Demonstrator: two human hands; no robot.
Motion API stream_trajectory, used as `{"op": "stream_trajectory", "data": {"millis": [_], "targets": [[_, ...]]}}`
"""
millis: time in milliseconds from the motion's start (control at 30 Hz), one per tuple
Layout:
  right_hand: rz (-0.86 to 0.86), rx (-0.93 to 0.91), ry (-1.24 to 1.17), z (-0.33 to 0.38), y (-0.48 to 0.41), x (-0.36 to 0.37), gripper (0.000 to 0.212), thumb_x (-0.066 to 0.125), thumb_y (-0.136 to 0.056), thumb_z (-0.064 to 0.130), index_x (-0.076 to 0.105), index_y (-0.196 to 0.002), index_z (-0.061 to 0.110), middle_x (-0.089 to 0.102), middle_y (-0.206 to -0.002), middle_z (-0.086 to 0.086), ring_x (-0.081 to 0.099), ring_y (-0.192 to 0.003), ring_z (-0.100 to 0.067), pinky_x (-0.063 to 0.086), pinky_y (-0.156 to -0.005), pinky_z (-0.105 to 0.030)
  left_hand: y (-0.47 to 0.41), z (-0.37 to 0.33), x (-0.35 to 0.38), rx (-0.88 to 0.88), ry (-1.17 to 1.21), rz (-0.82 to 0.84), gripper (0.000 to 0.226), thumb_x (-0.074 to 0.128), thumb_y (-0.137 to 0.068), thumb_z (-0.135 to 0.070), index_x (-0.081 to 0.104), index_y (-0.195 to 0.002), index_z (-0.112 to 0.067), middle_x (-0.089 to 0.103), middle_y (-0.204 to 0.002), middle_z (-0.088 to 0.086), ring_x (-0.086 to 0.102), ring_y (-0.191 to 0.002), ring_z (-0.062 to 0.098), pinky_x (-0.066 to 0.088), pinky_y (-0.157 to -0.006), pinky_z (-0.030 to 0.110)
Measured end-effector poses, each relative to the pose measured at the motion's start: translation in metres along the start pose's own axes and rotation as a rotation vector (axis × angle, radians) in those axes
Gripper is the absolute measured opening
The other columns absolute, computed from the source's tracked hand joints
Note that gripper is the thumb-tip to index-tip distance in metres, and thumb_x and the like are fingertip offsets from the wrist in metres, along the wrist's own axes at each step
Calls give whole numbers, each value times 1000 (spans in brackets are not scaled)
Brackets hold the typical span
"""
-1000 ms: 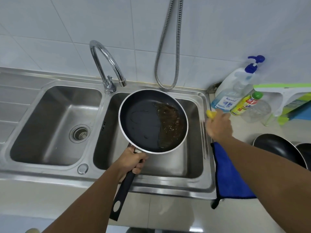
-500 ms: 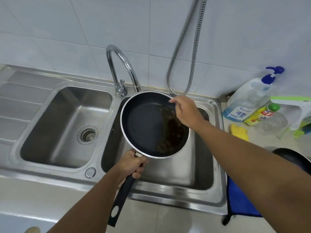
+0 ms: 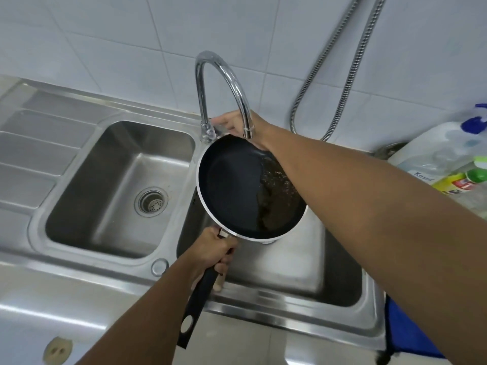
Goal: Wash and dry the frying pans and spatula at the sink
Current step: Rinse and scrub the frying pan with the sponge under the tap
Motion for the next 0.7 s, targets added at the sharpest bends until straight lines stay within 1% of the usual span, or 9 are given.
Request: {"op": "stream_trajectory", "data": {"millis": [67, 167, 233, 333, 433, 500, 533, 600, 700], "targets": [[52, -3, 0, -3, -1, 1, 44, 62, -91, 14, 62, -130, -7, 59, -140, -21, 57, -132, -26, 47, -95, -18, 0, -2, 1, -6, 6, 4, 15, 55, -94, 6, 51, -102, -6, 41, -55, 5, 34, -41, 12, 30, -35, 22], [146, 6, -7, -5, 1, 4, 35, 51, -101, 9, 65, -132, 2, 60, -143, -10, 51, -137, -18, 36, -115, -33, -2, -1, 2, -10, 23, -6, 16, 55, -93, 6, 51, -104, -5, 41, -57, 5, 33, -42, 12, 29, -35, 21], [109, -13, -79, -10, 2, -1, 34, 48, -102, 9, 67, -129, 4, 65, -136, -7, 58, -129, -16, 39, -113, -36, -3, -1, 3, -12, 25, -2, 18, 57, -93, 5, 51, -106, -6, 42, -60, 6, 34, -44, 12, 30, -35, 21], [-148, -1, -190, -32, 3, -13, 33, 46, -99, 10, 72, -118, 3, 73, -117, -14, 69, -108, -24, 51, -103, -39, -3, 0, 3, -16, 31, -8, 23, 58, -93, 5, 52, -111, -7, 45, -62, 7, 35, -44, 12, 30, -35, 21], [-440, -32, 155, -70, 27, -14, 24, 55, -95, 15, 78, -100, 20, 76, -87, 9, 70, -86, -11, 55, -89, -35, -1, -3, 5, -3, 26, -26, 25, 61, -93, 3, 52, -114, -6, 47, -65, 9, 35, -44, 13, 30, -36, 21], [-423, -94, 256, -98, 61, 4, 33, 52, -96, 7, 73, -116, 21, 75, -107, 9, 69, -97, -9, 53, -95, -29, 0, -8, 7, 25, 21, -42, 25, 65, -93, 1, 54, -115, -5, 47, -64, 8, 35, -43, 12, 29, -35, 20], [-339, -188, 310, -110, 78, 18, 39, 50, -97, 5, 68, -129, 19, 70, -127, 3, 65, -116, -12, 45, -107, -24, 1, -12, 8, 42, 12, -51, 25, 65, -94, 0, 54, -116, -6, 46, -61, 7, 35, -42, 12, 28, -35, 20], [-119, -361, 484, -129, 103, 50, 49, 47, -103, 12, 44, -152, 16, 37, -162, -1, 27, -151, -12, 11, -122, -17, 2, -22, 9, 76, -30, -62, 24, 63, -95, -1, 55, -117, -7, 46, -57, 5, 35, -41, 12, 28, -36, 21], [-99, -323, 577, -139, 105, 59, 62, 34, -110, 31, 5, -163, 18, -5, -171, 4, -12, -155, -10, -11, -122, -26, 6, -32, 9, 102, -108, -61, 30, 59, -94, 1, 55, -119, -13, 45, -61, 8, 36, -41, 13, 30, -37, 22]]}}
Point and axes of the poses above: each hand's wrist, its own y-axis away from the middle knuckle, its own x-axis out of the palm, z = x × y, the point moved 2 cm from there along -y, towards the middle knuckle
